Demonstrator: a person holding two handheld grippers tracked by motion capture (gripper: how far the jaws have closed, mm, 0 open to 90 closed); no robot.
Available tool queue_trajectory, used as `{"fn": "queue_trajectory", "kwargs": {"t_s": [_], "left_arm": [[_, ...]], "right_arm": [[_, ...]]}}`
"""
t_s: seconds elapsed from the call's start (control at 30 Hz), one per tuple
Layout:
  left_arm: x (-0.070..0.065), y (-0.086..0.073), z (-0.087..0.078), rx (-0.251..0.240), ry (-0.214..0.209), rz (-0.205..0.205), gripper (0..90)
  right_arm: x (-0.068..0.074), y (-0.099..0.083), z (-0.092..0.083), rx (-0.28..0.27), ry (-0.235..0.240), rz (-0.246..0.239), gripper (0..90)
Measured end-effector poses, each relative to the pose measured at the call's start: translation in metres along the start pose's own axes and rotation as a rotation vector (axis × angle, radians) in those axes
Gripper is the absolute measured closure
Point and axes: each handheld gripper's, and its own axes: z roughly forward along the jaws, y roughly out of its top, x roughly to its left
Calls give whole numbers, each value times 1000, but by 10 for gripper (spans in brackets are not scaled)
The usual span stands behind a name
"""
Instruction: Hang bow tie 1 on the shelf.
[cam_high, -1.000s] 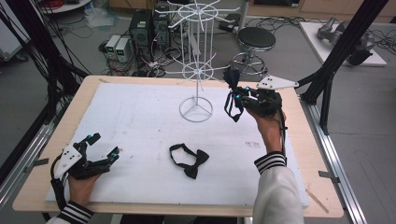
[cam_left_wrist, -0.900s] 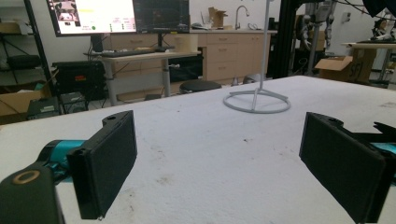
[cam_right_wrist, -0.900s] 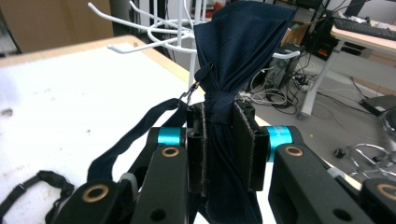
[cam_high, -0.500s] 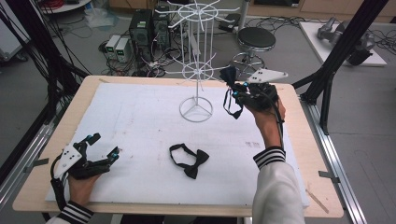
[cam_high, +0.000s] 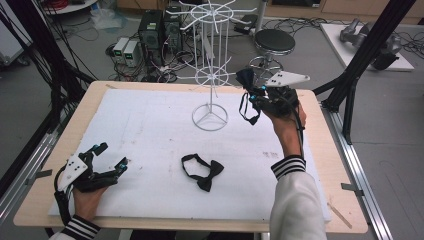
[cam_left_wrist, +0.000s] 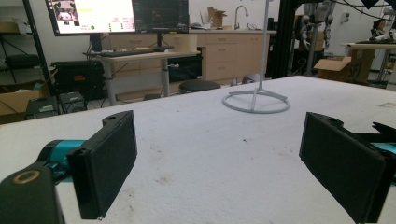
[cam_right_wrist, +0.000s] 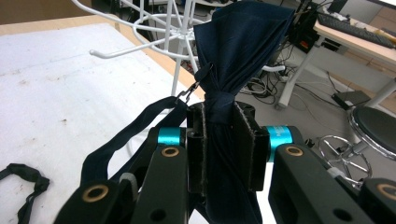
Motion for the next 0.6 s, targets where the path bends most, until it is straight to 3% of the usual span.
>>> {"fn": "queue_trajectory", "kwargs": {"t_s": [0.6], "left_arm": [[0,0,0,-3,-5,1,117]], "right_arm": [[-7,27,22,-14,-21,-20,760]]}}
